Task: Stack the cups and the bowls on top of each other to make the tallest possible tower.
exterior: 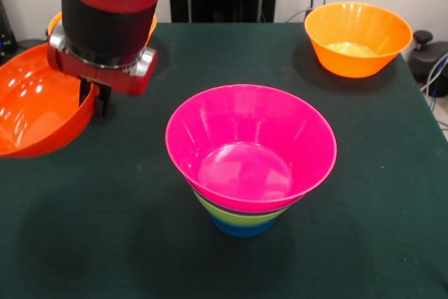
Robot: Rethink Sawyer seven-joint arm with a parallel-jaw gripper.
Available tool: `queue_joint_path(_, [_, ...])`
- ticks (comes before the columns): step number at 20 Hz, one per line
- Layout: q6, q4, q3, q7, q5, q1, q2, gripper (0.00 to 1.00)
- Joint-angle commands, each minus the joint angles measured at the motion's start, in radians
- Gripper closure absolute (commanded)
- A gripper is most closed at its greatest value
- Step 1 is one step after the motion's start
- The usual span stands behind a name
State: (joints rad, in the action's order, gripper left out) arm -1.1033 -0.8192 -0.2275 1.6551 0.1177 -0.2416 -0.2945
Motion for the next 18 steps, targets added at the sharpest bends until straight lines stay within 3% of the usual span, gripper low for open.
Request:
queue_joint_path(1, [-0.117, -0.127, 0.008, 0.062, 0.019, 0.065, -0.107, 1.0])
queue_joint_path(5, [-0.108, -0.197, -0.019, 0.101, 0.015, 0.12, -0.169, 1.0])
queue_joint_path(11, [-0.174, -0.127, -0.058, 0.133, 0.02, 0.186, -0.153, 1.0])
queue_joint_path(17, [-0.257, 0.076, -0.08, 0.147, 0.021, 0.21, -0.051, 1.0])
queue_joint_path(18, [-0.286, 0.157, -0.082, 0.149, 0.019, 0.209, -0.009, 1.0])
